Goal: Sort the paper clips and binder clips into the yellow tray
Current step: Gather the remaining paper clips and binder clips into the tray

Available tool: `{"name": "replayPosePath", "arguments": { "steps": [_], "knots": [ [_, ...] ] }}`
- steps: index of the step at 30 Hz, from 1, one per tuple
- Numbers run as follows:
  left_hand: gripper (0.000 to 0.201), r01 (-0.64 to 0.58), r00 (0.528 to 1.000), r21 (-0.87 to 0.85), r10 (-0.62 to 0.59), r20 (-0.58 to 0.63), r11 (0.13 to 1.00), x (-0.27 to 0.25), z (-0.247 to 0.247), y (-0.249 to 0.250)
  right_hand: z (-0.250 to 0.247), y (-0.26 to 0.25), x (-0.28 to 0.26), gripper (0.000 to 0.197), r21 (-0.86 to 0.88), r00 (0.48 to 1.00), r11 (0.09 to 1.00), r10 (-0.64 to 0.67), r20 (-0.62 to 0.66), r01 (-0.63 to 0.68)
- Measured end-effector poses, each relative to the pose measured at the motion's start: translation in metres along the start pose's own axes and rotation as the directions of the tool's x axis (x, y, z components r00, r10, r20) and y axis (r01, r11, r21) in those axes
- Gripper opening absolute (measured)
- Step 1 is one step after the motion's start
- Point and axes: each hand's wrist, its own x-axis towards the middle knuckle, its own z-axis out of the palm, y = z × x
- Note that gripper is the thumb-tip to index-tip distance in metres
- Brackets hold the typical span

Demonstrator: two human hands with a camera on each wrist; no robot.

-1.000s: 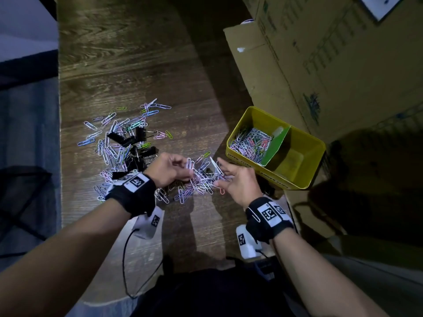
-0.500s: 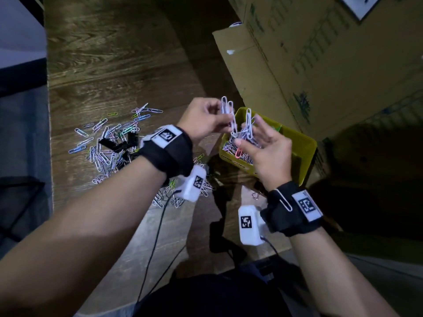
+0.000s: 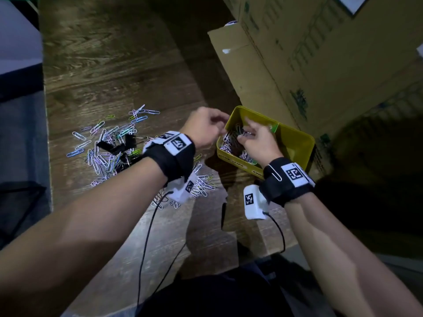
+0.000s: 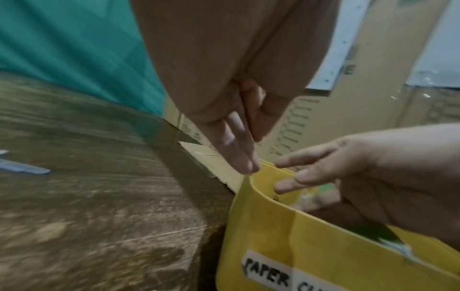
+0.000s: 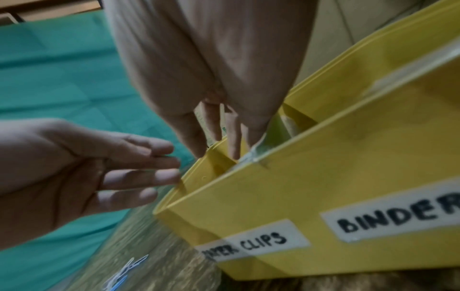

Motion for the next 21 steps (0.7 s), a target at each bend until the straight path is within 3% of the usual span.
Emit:
{"name": "replayPosePath", "arguments": {
  "steps": [2,4,7,9,13,16,18,21],
  "knots": [
    [0.03,0.051,0.989,-0.132,-0.068,-0.132,0.99,0.004,-0.014,-0.018,0.001,-0.005,-0.006,0.063,-0.019,0.997,0.999,-0.027,-0.066,0.026],
    [0.026,0.059,0.988,0.148,-0.037,-0.148,0.987,0.006,-0.027,-0.036,0.007,-0.016,-0.016,0.06,-0.048,0.981,0.993,-0.114,-0.156,0.107],
    [0.043,0.03,0.995,0.631,-0.081,0.053,0.775,0.0,-0.02,-0.071,0.023,-0.033,-0.037,0.055,-0.065,0.915,0.941,-0.339,-0.219,0.333],
    [0.055,0.014,0.982,0.736,-0.149,0.118,0.677,-0.009,-0.006,-0.089,0.035,-0.035,-0.049,0.055,-0.072,0.874,0.891,-0.453,-0.175,0.448],
    [0.057,-0.092,0.97,0.761,-0.113,0.213,0.642,-0.042,0.023,-0.108,0.053,-0.013,-0.062,0.046,-0.179,0.802,0.784,-0.595,0.059,0.595],
    [0.059,-0.16,0.963,0.727,-0.056,0.263,0.667,-0.075,0.041,-0.112,0.063,0.011,-0.065,0.045,-0.199,0.786,0.764,-0.564,0.254,0.613],
    [0.062,-0.18,0.967,0.701,-0.005,0.254,0.69,-0.096,0.042,-0.116,0.068,0.024,-0.064,0.055,-0.241,0.796,0.774,-0.493,0.35,0.585],
    [0.057,-0.15,0.988,0.646,0.14,0.067,0.749,-0.13,0.032,-0.124,0.076,0.042,-0.06,0.102,-0.447,0.824,0.729,-0.283,0.491,0.517]
  ]
}}
